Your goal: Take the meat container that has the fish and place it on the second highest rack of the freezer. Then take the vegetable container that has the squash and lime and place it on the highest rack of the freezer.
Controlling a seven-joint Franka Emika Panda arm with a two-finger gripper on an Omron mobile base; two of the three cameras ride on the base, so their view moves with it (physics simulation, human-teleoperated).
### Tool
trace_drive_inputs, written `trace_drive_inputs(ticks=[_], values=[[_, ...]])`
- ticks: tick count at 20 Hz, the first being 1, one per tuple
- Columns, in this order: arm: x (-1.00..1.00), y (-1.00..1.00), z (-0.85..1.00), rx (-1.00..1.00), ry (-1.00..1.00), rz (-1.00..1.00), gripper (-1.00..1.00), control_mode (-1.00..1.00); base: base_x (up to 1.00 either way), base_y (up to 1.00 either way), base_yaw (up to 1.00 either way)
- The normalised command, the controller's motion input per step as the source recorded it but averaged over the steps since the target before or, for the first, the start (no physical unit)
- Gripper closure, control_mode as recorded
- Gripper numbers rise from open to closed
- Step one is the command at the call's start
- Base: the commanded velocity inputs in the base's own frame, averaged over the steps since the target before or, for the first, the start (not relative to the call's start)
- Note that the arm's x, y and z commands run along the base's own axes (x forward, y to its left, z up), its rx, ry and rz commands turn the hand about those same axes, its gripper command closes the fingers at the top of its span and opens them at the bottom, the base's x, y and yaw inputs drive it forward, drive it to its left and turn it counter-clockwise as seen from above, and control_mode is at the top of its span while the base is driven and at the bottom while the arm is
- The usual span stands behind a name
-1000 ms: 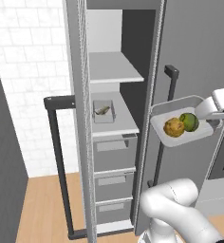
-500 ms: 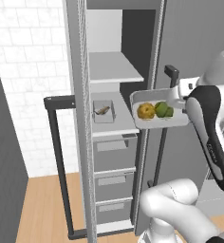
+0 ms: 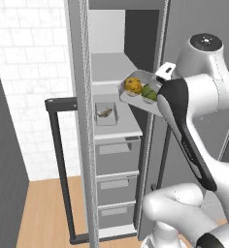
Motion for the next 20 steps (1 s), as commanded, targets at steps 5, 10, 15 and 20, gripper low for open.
trace_drive_inputs(ticks=[5, 10, 15, 20], values=[[0.09, 0.22, 0.08, 0.08, 0.01, -0.15, 1.0, -1.0, 0.0, 0.0, 0.0], [0.27, 0.0, -0.03, 0.0, -0.04, 0.0, 1.0, -1.0, 0.0, 0.0, 0.0], [0.72, 0.07, 0.0, 0.0, -0.24, -0.1, 1.0, -1.0, 0.0, 0.0, 0.0], [0.82, 0.18, 0.0, 0.0, -0.21, -0.04, 1.0, -1.0, 0.0, 0.0, 0.0]])
